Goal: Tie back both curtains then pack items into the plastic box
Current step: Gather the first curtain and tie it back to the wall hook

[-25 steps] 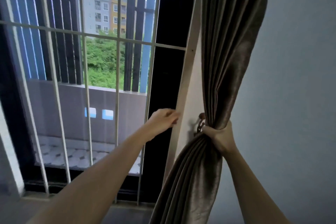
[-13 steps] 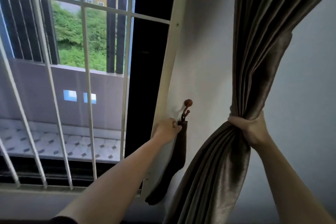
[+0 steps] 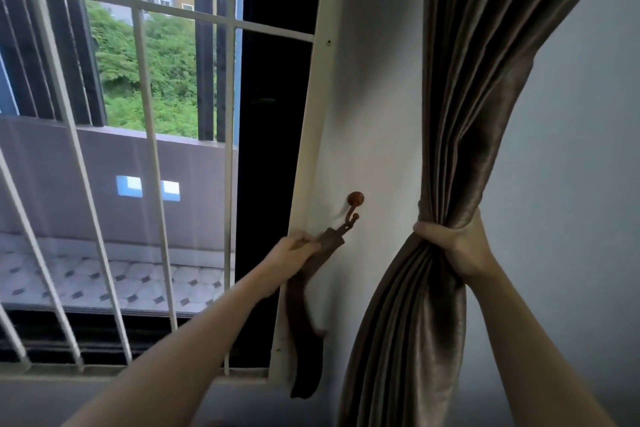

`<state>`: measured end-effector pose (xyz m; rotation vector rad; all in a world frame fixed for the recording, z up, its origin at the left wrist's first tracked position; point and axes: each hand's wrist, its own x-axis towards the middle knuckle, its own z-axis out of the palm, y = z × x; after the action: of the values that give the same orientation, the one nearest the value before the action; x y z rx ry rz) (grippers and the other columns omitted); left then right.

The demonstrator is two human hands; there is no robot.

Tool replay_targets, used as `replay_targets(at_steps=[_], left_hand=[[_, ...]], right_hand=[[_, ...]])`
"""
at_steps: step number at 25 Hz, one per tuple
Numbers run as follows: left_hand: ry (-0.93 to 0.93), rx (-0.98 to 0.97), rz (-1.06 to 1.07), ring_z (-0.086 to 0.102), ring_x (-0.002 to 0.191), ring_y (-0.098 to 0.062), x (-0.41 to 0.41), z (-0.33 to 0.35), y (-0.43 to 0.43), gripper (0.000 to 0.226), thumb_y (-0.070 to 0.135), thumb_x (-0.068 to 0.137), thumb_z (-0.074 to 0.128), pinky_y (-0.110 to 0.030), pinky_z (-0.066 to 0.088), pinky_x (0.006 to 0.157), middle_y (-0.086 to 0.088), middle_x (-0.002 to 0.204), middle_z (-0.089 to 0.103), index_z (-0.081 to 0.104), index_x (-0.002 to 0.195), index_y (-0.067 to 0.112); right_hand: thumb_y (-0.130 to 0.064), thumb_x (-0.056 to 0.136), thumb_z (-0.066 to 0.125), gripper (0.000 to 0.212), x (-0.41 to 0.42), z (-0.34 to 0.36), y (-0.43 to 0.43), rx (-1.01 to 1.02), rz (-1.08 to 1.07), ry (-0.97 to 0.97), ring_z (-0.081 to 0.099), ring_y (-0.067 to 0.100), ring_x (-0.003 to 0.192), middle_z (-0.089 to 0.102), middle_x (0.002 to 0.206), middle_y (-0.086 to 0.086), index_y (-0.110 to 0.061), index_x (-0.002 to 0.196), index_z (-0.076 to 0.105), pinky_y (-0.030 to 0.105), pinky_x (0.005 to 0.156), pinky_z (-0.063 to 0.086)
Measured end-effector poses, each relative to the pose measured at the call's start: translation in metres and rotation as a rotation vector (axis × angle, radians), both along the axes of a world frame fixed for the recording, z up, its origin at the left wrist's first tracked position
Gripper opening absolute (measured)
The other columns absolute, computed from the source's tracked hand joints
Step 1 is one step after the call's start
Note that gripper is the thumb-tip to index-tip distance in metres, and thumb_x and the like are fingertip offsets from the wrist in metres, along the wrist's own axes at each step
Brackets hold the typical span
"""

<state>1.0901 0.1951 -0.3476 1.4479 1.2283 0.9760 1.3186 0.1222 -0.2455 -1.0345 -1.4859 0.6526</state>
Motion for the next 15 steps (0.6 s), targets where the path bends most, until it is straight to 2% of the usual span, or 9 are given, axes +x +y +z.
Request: replay_targets(at_steps=[3,6,7,9,10,12,15], left_hand=[[0.226,0.051,-0.130,0.063,0.072,-0.012,-0.043,0.034,-0.002,0.022,0.034,0.084,0.065,-0.019,0.050,0.065,-0.002,0.082,0.069,0.072,0.093,0.015],[0.456,0.049,-0.241,0.065,0.072,-0.011,-0.066,0.074,-0.012,0.022,0.035,0.080,0.070,-0.021,0.051,0.067,-0.003,0.083,0.070,0.072,0.091,0.017],[0.511,0.048,-0.291,0.064,0.071,-0.009,-0.070,0.087,-0.018,0.022,0.034,0.079,0.071,-0.019,0.050,0.066,-0.003,0.083,0.070,0.072,0.091,0.015],[0.604,0.073,-0.360,0.060,0.061,-0.002,-0.076,0.109,-0.032,0.024,0.033,0.078,0.072,-0.018,0.045,0.062,0.004,0.072,0.067,0.070,0.086,0.011],[0.622,0.101,-0.376,0.056,0.055,0.001,-0.079,0.117,-0.039,0.024,0.032,0.078,0.073,-0.017,0.042,0.060,0.009,0.063,0.063,0.069,0.082,0.009],[0.586,0.161,-0.389,0.049,0.048,0.003,-0.083,0.125,-0.050,0.019,0.027,0.078,0.073,-0.016,0.039,0.057,0.014,0.051,0.056,0.066,0.076,0.010],[0.517,0.254,-0.349,0.052,0.053,-0.003,-0.091,0.121,-0.061,0.010,0.017,0.078,0.074,-0.015,0.041,0.058,0.004,0.059,0.061,0.067,0.079,0.010]], right_hand=[[0.001,0.058,0.068,0.024,-0.024,-0.005,0.009,0.024,0.021,0.003,0.058,0.010,0.059,0.055,0.068,0.005,-0.003,0.074,0.052,0.024,0.055,0.051],[0.012,0.061,0.068,0.022,-0.048,-0.013,0.017,0.040,0.076,0.038,0.061,0.006,0.059,0.063,0.063,-0.007,-0.004,0.071,0.056,0.021,0.057,0.051],[0.009,0.059,0.069,0.020,-0.056,-0.017,0.020,0.045,0.094,0.046,0.063,0.008,0.062,0.064,0.066,-0.005,0.001,0.074,0.058,0.022,0.059,0.052],[-0.009,0.054,0.073,0.041,-0.074,-0.022,0.023,0.053,0.096,0.064,0.063,0.016,0.068,0.063,0.076,0.010,0.011,0.086,0.056,0.028,0.063,0.052],[-0.013,0.052,0.074,0.046,-0.082,-0.023,0.025,0.058,0.097,0.070,0.063,0.015,0.069,0.062,0.077,0.009,0.009,0.088,0.056,0.028,0.064,0.052],[-0.005,0.055,0.073,0.041,-0.101,-0.027,0.028,0.071,0.089,0.092,0.063,0.005,0.071,0.063,0.079,-0.002,-0.002,0.092,0.055,0.020,0.065,0.050],[0.000,0.058,0.070,0.062,-0.128,-0.026,0.027,0.080,0.083,0.096,0.063,-0.002,0.084,0.060,0.096,-0.001,-0.004,0.115,0.046,0.013,0.072,0.049]])
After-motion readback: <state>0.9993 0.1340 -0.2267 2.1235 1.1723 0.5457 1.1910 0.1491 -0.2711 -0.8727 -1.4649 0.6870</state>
